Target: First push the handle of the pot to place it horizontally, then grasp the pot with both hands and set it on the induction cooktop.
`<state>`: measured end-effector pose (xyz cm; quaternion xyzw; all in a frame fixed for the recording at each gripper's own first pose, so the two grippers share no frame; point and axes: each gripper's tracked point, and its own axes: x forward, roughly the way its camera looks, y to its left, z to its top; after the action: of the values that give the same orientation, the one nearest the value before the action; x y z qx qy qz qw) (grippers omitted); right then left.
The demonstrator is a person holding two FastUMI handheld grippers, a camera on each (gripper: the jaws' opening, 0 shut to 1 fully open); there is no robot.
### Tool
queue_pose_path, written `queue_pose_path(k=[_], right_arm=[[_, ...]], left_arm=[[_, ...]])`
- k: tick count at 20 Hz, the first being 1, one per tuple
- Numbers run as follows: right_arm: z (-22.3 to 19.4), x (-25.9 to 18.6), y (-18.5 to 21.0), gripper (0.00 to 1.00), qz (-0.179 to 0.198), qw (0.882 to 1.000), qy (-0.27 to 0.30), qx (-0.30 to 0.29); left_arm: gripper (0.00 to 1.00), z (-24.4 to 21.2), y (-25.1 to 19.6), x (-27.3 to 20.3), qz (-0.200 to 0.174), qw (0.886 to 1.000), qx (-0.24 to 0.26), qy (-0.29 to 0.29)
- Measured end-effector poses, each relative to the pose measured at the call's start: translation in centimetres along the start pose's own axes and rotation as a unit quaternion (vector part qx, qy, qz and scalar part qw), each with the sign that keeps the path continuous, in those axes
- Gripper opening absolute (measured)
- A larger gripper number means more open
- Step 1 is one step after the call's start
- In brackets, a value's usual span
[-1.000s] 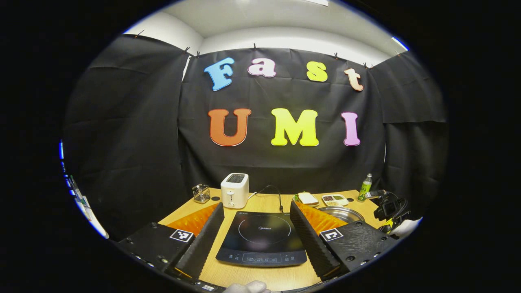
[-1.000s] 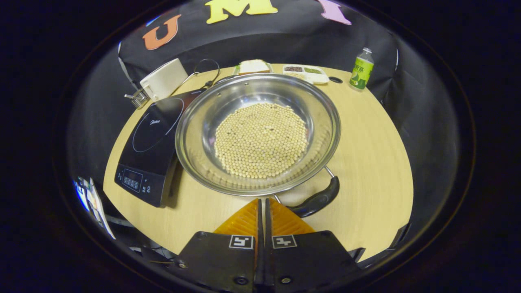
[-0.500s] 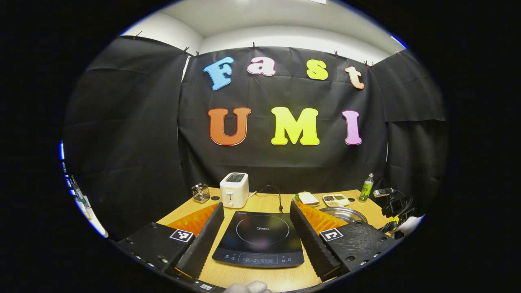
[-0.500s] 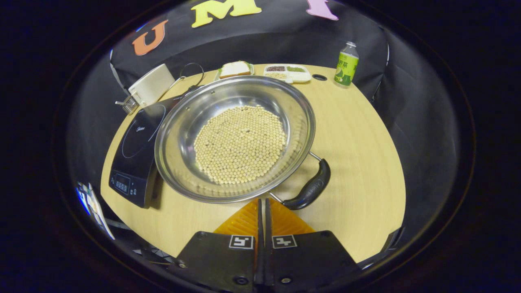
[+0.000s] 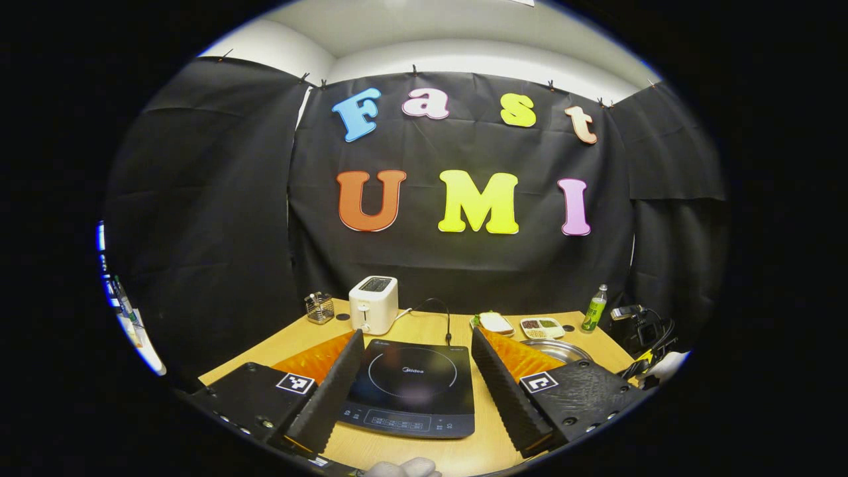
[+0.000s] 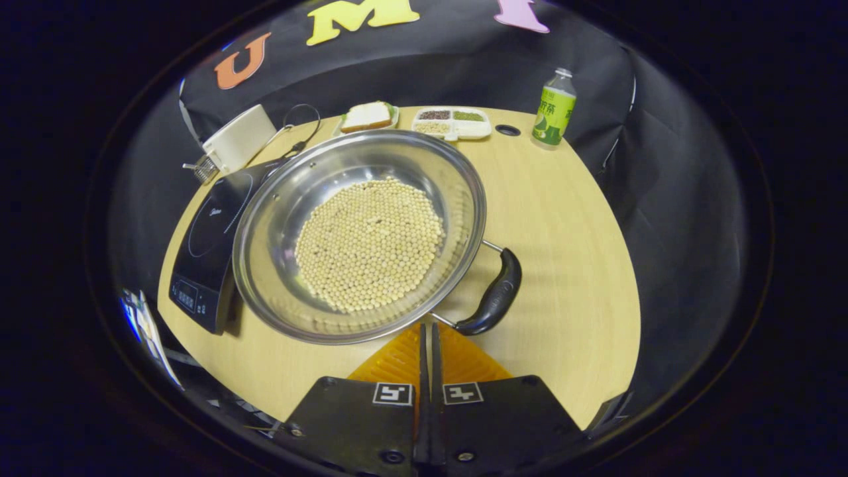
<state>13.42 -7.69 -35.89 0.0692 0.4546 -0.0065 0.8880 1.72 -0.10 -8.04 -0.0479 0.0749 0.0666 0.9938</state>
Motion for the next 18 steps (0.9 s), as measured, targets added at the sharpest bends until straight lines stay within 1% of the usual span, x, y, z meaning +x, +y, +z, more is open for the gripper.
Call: queue_pose_path(k=[1, 3, 4, 6, 7, 8, 9, 10, 13, 14, 16, 17, 18], right_arm=[[0.3, 0.0, -0.5, 0.00, -0.001, 1.000, 0.000, -0.004], [0.7, 0.0, -1.4, 0.04, -0.002, 1.000, 0.000, -0.018], [0.9, 0.0, -1.8, 0.00, -0.002, 1.000, -0.001, -0.028], [1.6, 0.3, -2.9, 0.01, -0.005, 0.999, -0.002, -0.046], [2.0, 0.5, -3.4, 0.04, -0.006, 0.999, -0.002, -0.051], [2.3, 0.6, -3.9, 0.01, -0.006, 0.998, -0.003, -0.056], [2.7, 0.7, -4.4, 0.01, -0.005, 0.998, -0.004, -0.059], [3.0, 0.9, -4.9, 0.04, -0.005, 0.998, -0.005, -0.065], [4.2, 1.3, -6.0, 0.04, -0.006, 0.996, -0.012, -0.092], [4.5, 1.5, -6.5, 0.07, -0.006, 0.995, -0.015, -0.100], [5.4, 1.9, -7.1, 0.07, -0.004, 0.993, -0.020, -0.114], [5.7, 2.0, -7.5, 0.01, -0.004, 0.993, -0.020, -0.119], [5.9, 2.4, -7.7, 0.04, -0.001, 0.992, -0.021, -0.122]], left_arm=[[0.97, -0.2, -0.4, 0.1, 0.003, 1.000, 0.000, 0.002], [0.97, -0.5, -1.1, 0.3, 0.009, 1.000, -0.004, 0.003], [0.97, -0.6, -1.5, 0.4, 0.012, 1.000, -0.005, 0.005], [0.97, -0.9, -2.2, 0.6, 0.019, 1.000, -0.007, 0.006], [0.97, -0.9, -2.6, 0.7, 0.023, 1.000, -0.008, 0.007], [0.97, -1.0, -2.9, 0.8, 0.027, 1.000, -0.009, 0.007], [0.97, -1.1, -3.4, 0.9, 0.030, 0.999, -0.010, 0.008], [0.97, -1.4, -3.8, 1.1, 0.034, 0.999, -0.009, 0.011], [0.97, -1.5, -5.0, 1.4, 0.043, 0.999, -0.008, 0.012], [0.97, -1.6, -5.4, 1.4, 0.047, 0.999, -0.006, 0.012], [0.97, -1.7, -6.1, 1.5, 0.056, 0.998, -0.003, 0.014], [0.97, -1.7, -6.6, 1.6, 0.058, 0.998, -0.001, 0.014], [0.96, -1.8, -7.0, 1.7, 0.061, 0.998, 0.001, 0.014]])
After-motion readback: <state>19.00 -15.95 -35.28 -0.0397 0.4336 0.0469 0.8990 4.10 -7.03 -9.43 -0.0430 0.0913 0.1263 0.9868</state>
